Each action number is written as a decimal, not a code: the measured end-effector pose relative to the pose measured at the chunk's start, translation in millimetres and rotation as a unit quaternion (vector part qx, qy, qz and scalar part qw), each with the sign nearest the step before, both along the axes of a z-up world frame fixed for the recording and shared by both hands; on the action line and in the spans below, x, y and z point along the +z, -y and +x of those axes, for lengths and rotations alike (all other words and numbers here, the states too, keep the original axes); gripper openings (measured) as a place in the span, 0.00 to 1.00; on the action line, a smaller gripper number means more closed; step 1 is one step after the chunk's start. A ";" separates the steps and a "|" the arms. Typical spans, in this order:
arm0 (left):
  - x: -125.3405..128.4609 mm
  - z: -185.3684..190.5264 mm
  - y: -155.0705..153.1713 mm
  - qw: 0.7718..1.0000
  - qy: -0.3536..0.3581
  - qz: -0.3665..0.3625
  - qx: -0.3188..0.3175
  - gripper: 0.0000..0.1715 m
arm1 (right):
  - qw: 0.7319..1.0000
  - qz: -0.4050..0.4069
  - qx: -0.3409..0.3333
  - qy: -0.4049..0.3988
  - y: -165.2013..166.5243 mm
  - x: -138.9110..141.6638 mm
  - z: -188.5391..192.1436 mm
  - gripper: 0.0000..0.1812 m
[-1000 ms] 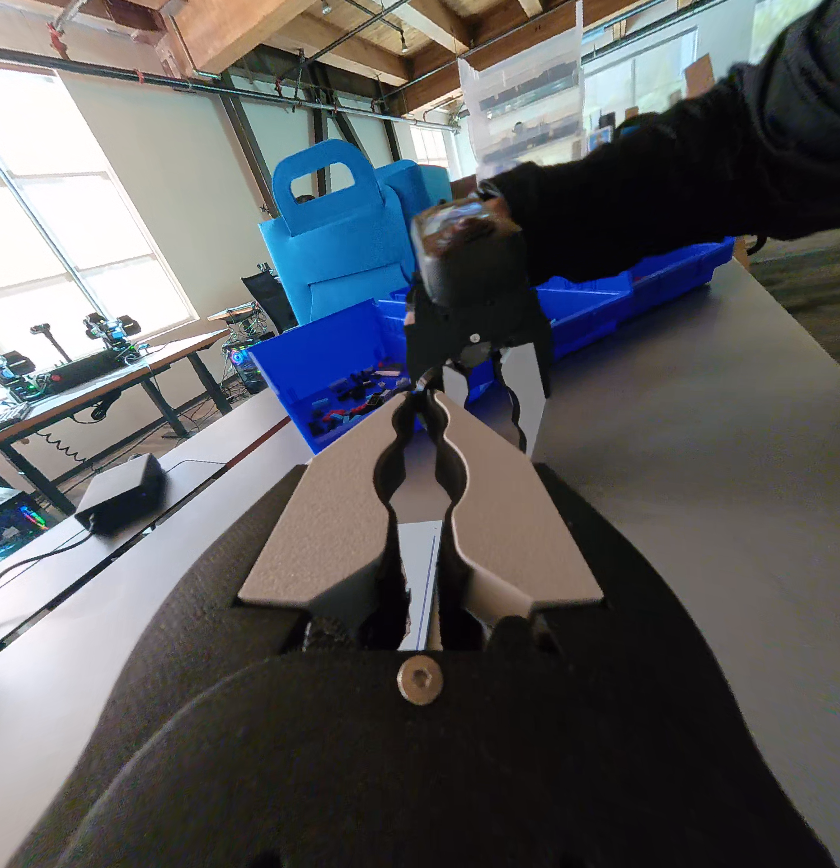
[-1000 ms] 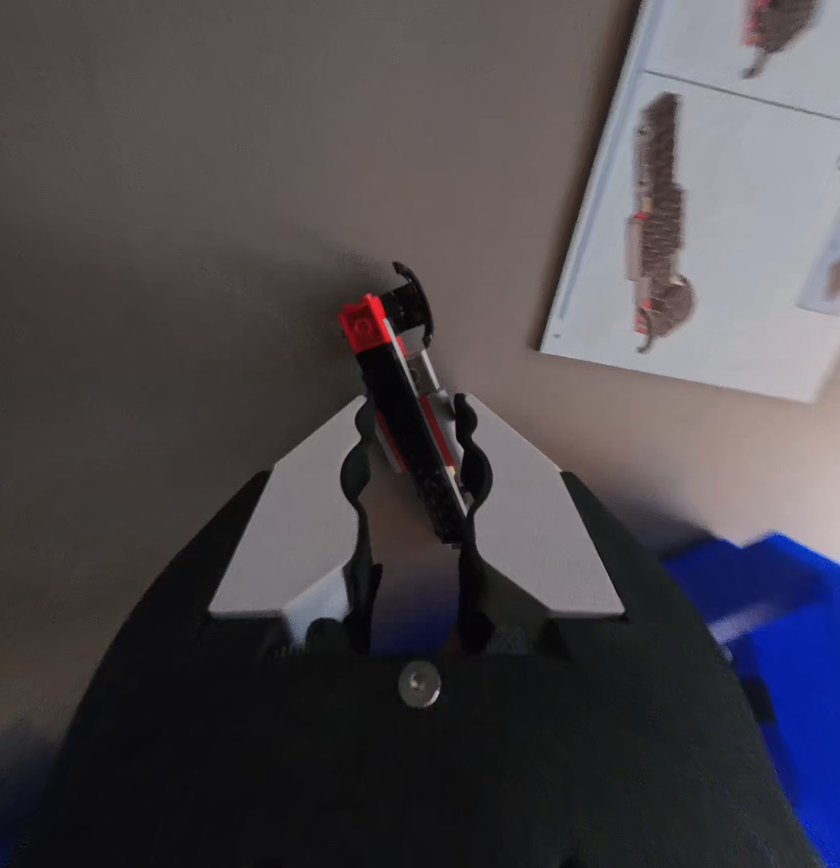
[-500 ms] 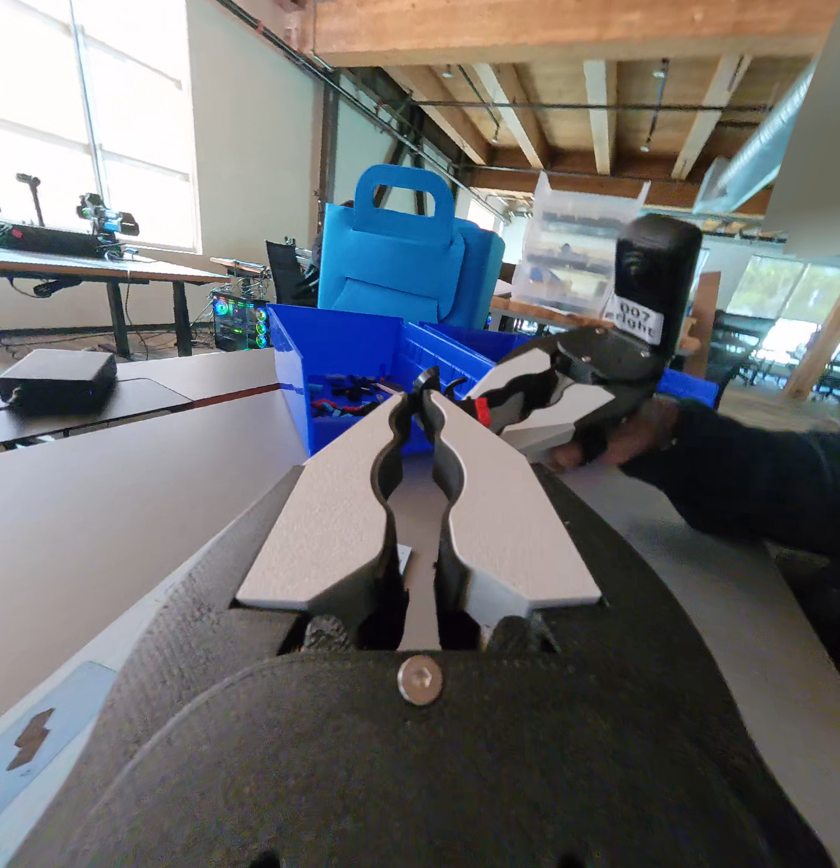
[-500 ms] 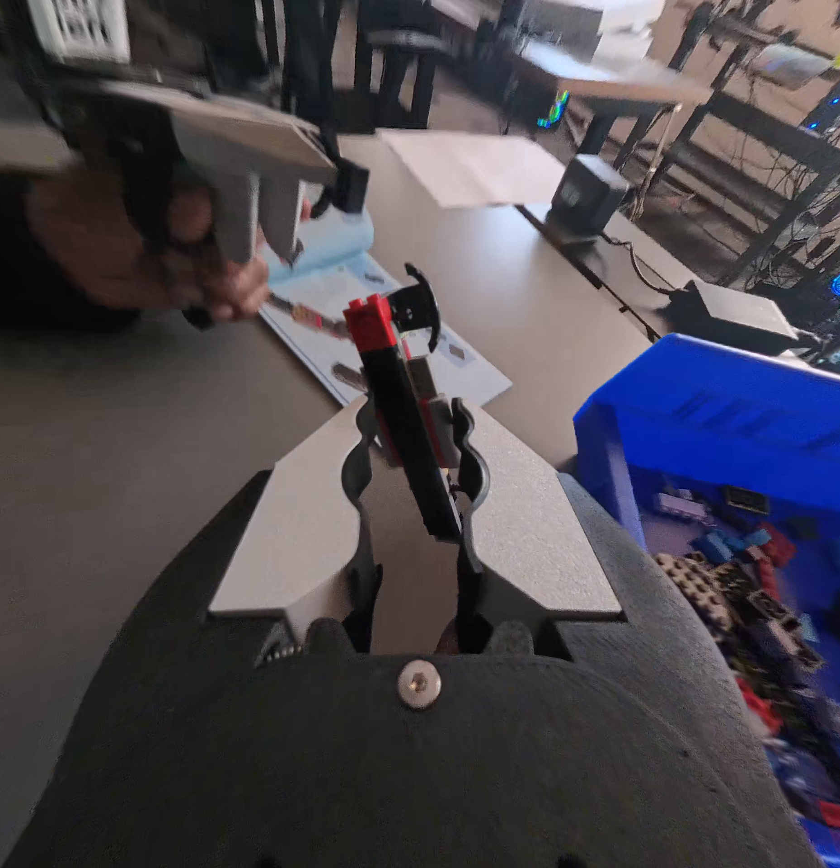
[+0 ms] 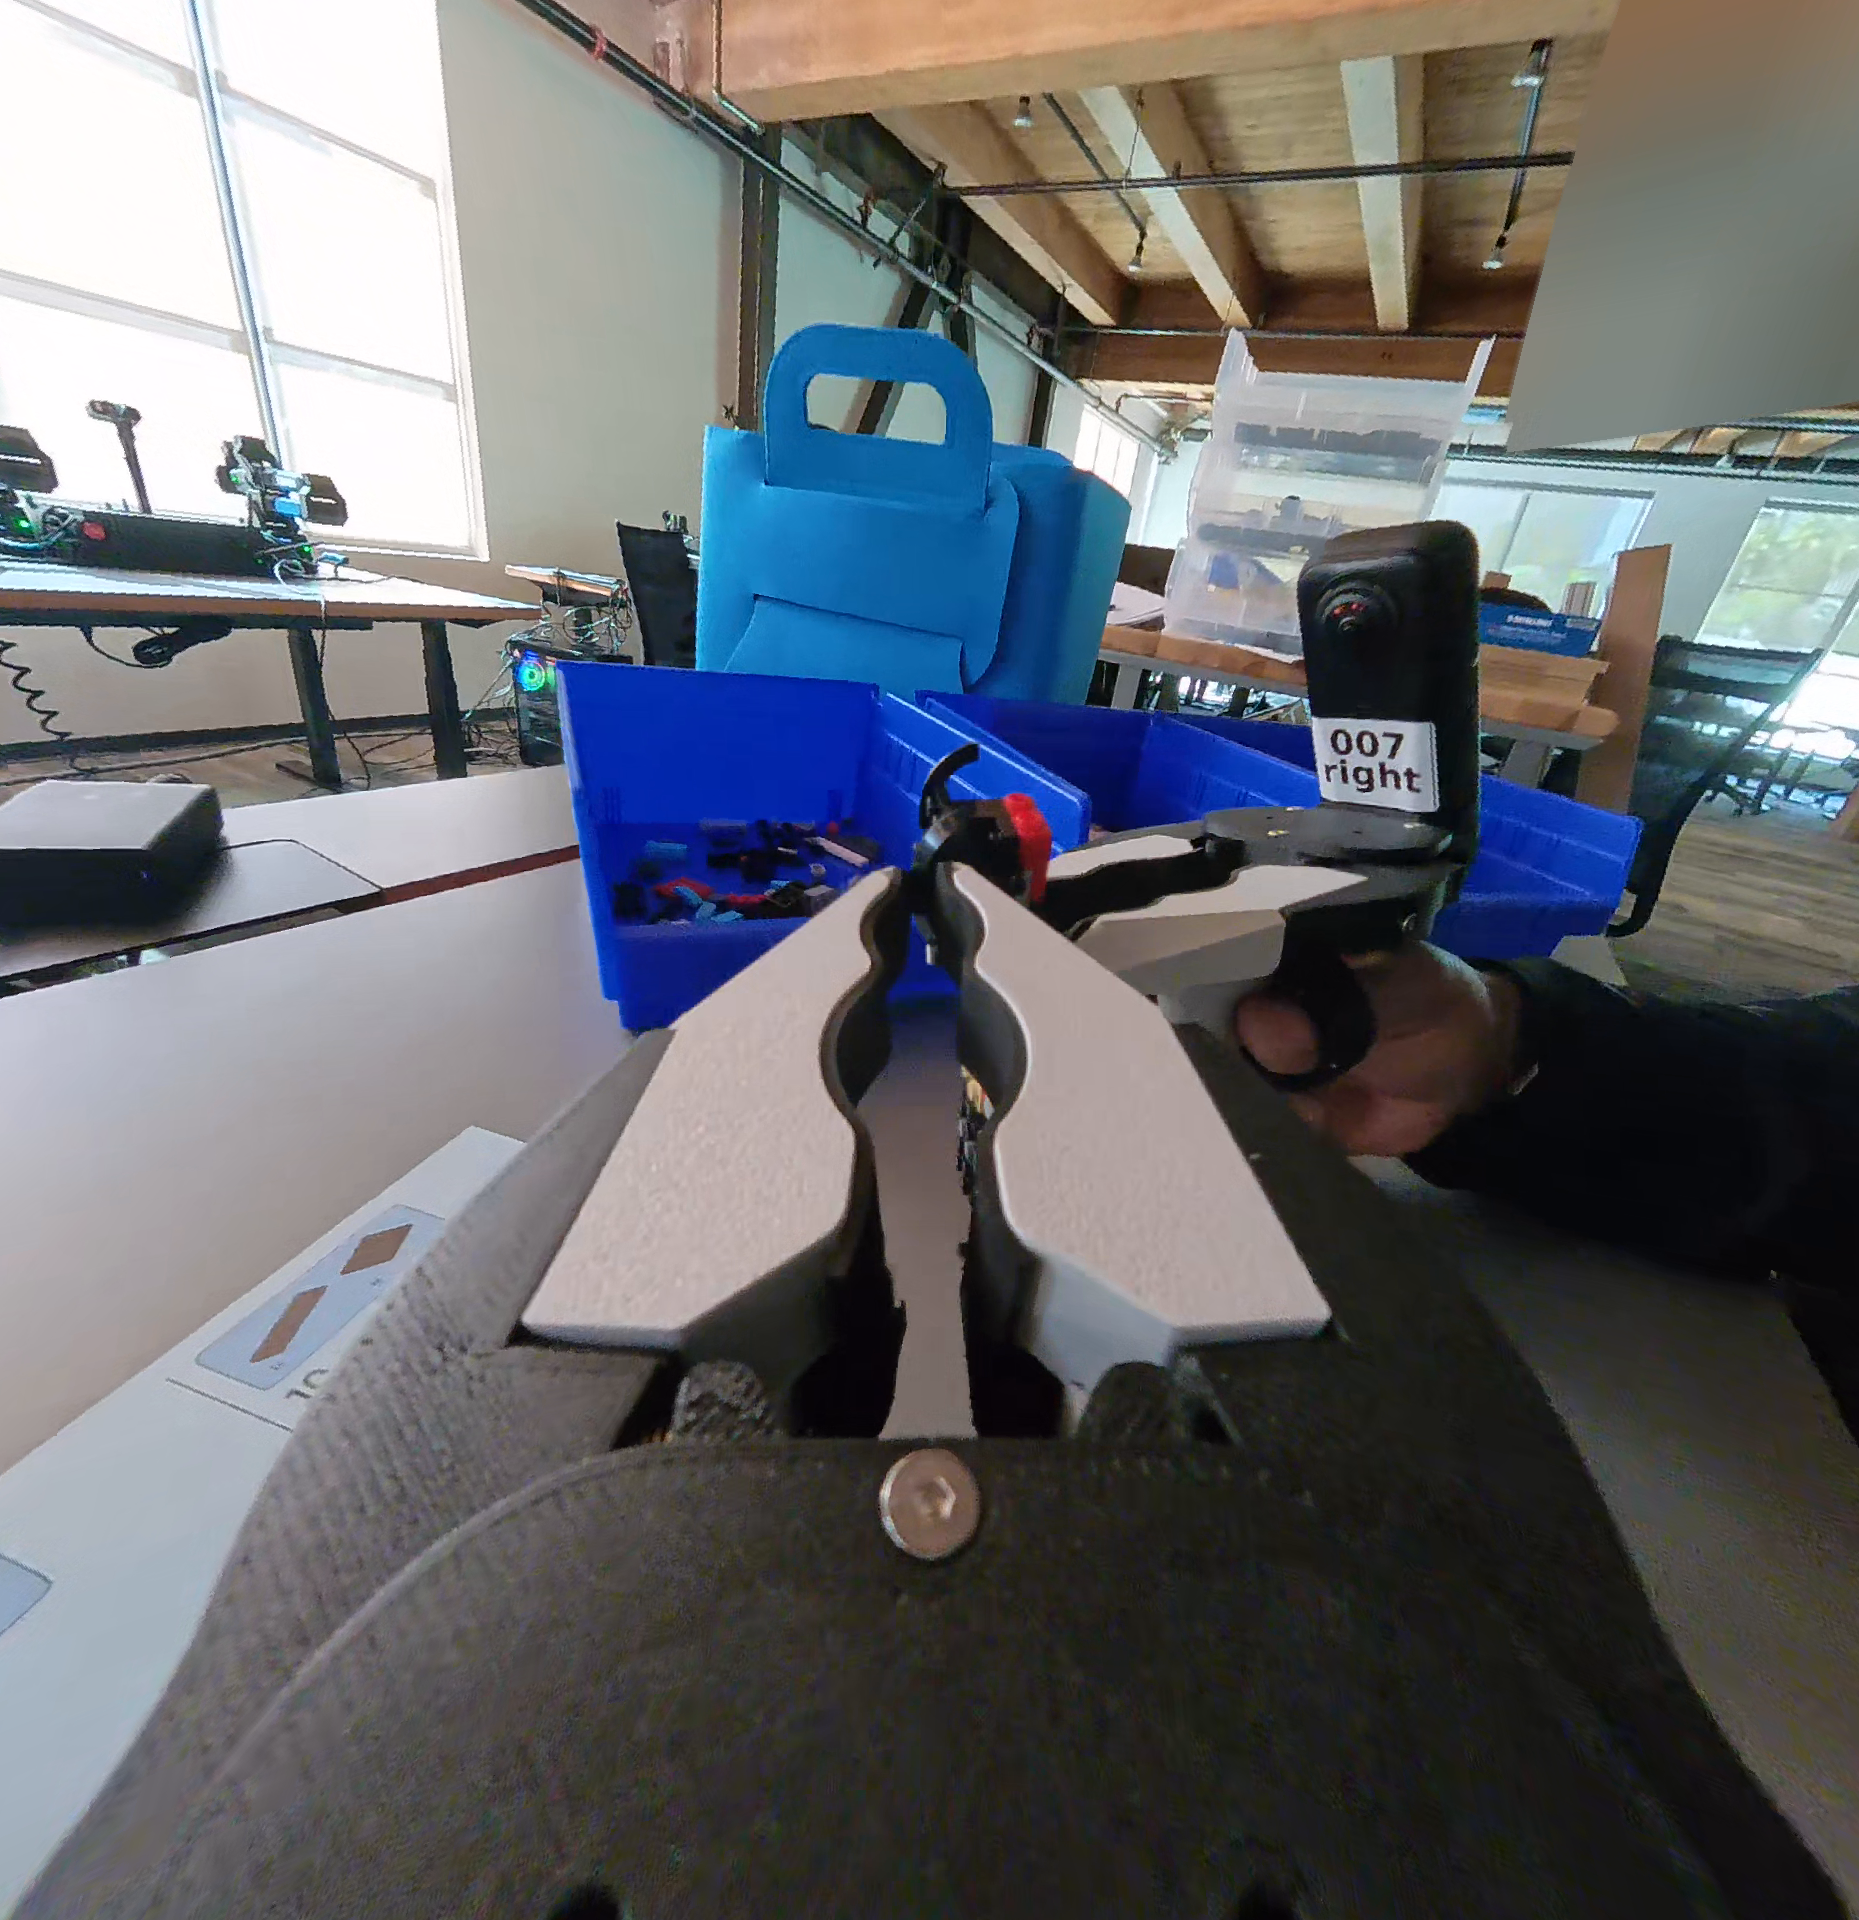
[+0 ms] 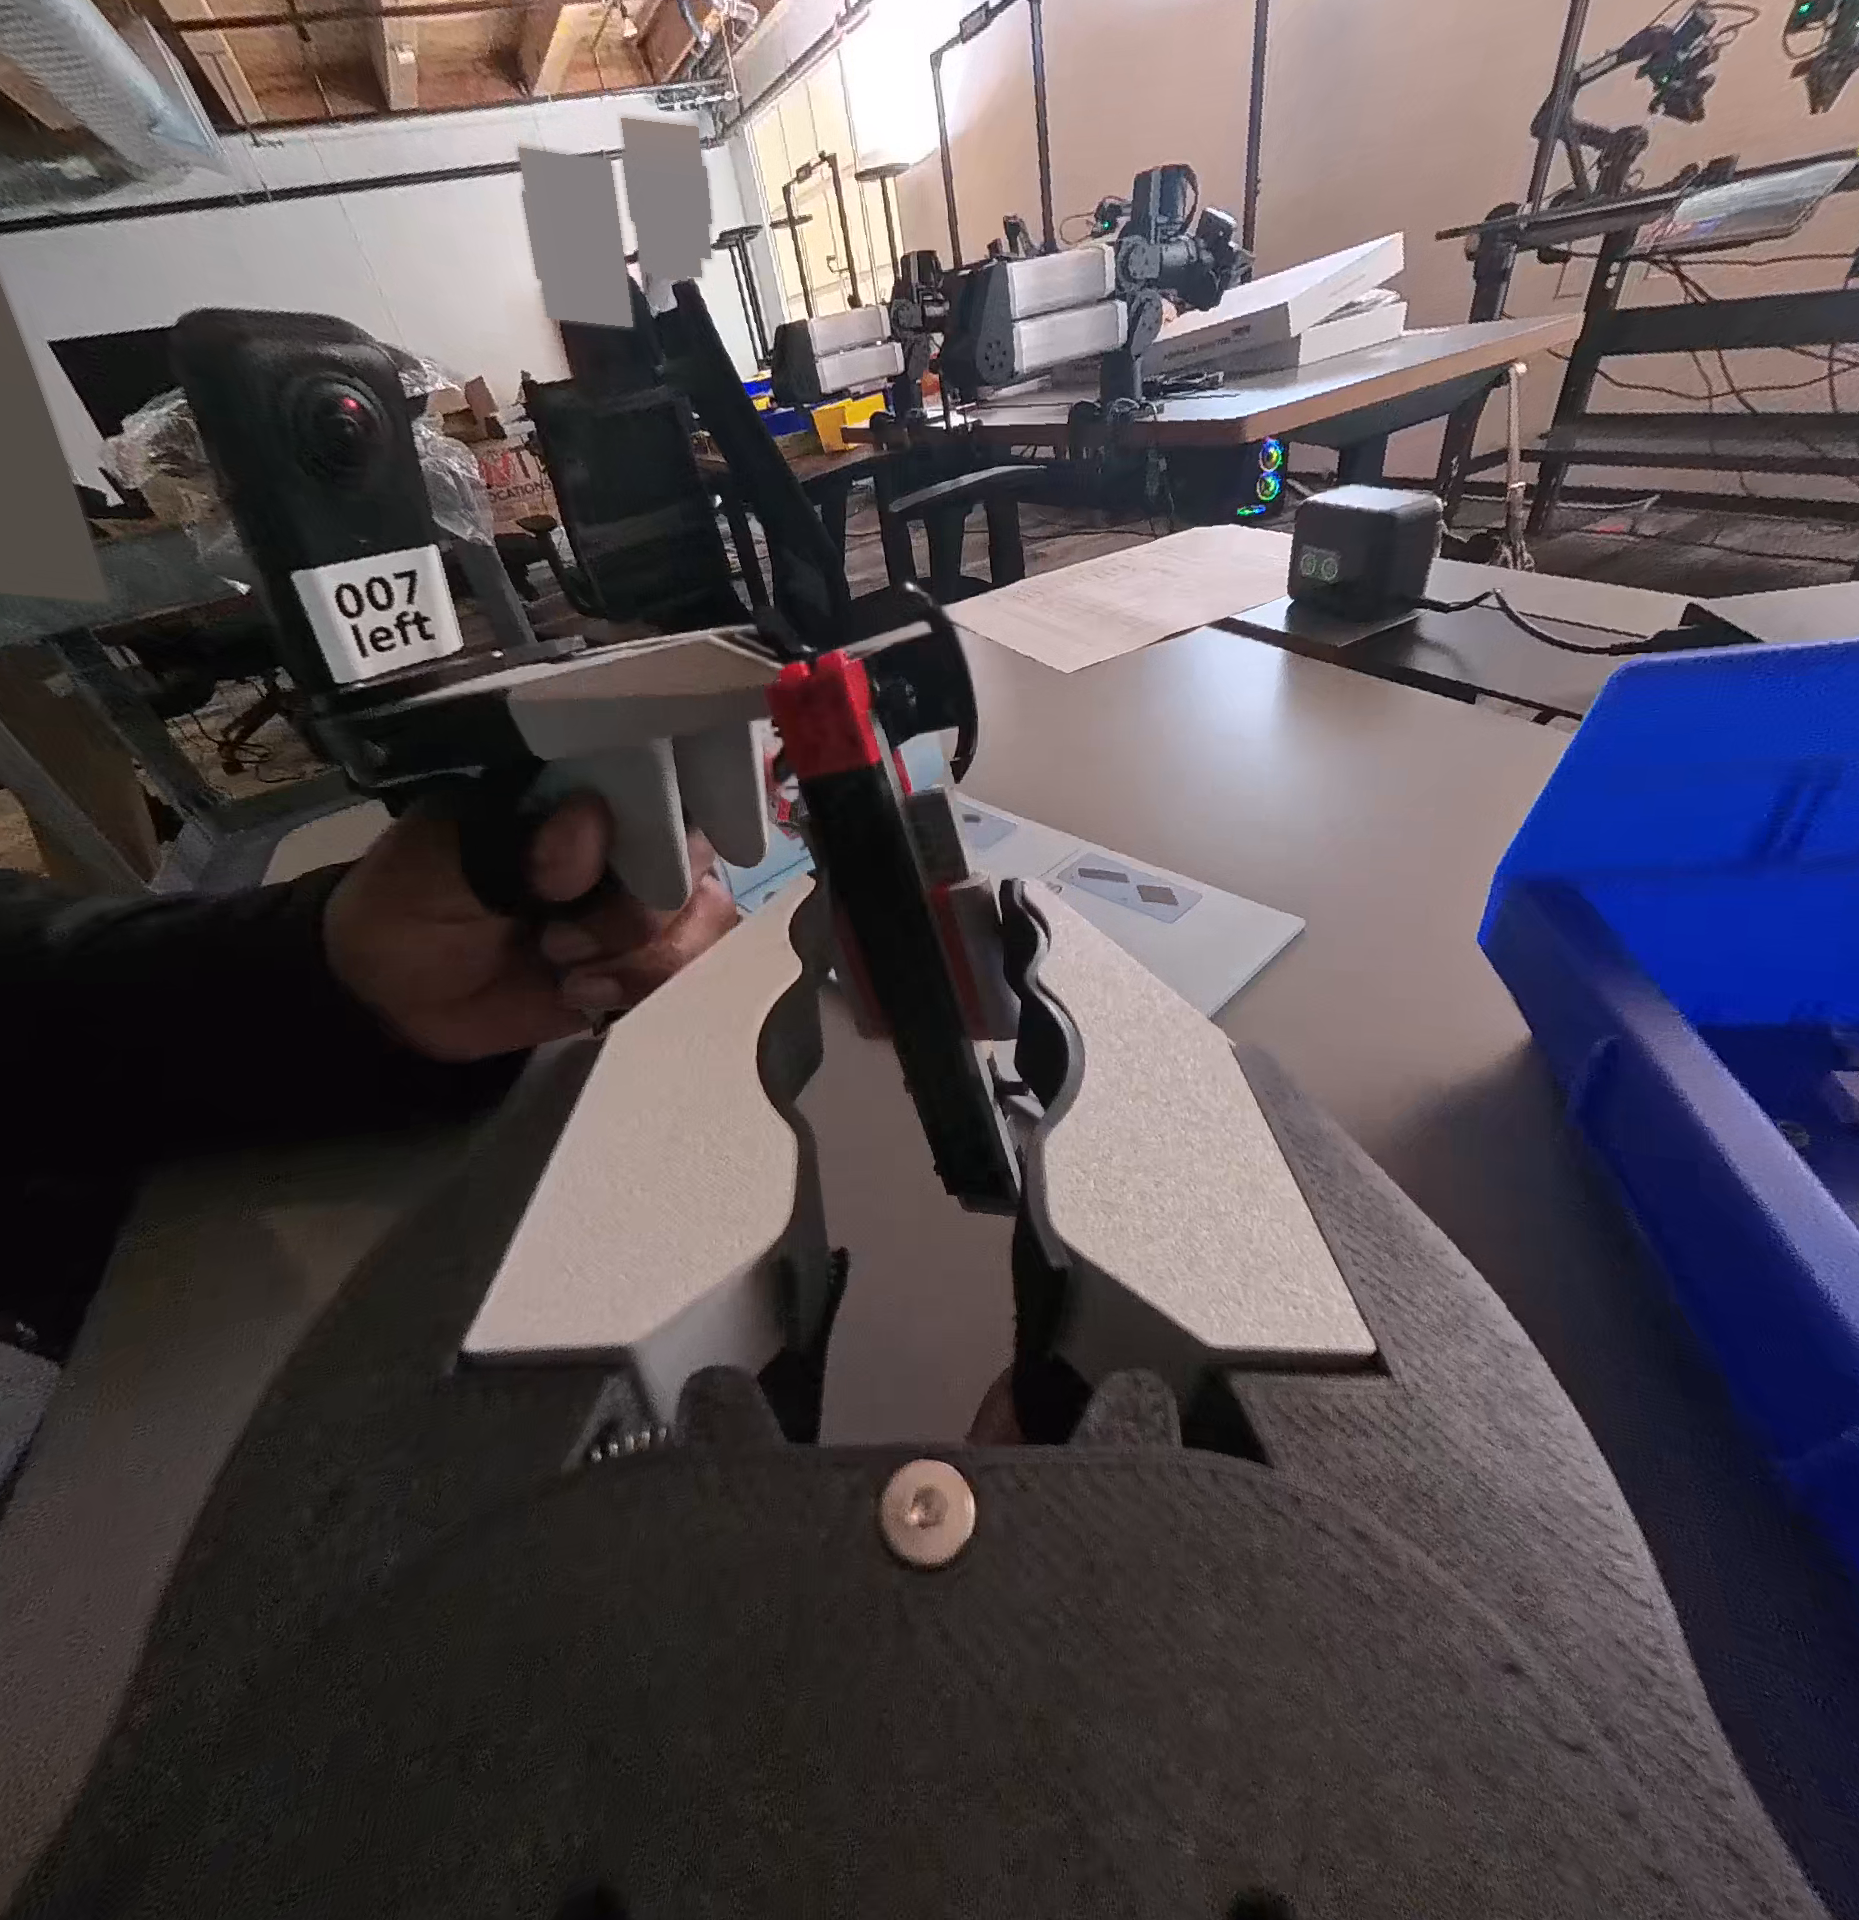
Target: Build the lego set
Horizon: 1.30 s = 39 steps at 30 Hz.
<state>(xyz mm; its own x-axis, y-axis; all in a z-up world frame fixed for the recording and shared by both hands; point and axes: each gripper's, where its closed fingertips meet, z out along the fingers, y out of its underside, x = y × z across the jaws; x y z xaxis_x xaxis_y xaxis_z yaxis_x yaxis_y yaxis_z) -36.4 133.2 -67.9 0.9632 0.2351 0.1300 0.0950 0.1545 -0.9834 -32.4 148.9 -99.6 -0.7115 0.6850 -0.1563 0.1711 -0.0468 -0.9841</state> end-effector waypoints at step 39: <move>-20.2 22.0 -20.6 0.981 -0.170 -0.089 -0.030 0.02 | 0.995 0.075 0.068 -0.025 -3.7 -2.0 15.3 0.20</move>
<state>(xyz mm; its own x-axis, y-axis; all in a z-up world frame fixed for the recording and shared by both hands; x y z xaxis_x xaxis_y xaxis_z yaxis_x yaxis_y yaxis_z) -14.4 153.8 -88.1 0.9567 0.1672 -0.2384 -0.2386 -0.0191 -0.9709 -17.1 152.6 -101.6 -0.8040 0.5942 -0.0216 0.1163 0.1216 -0.9857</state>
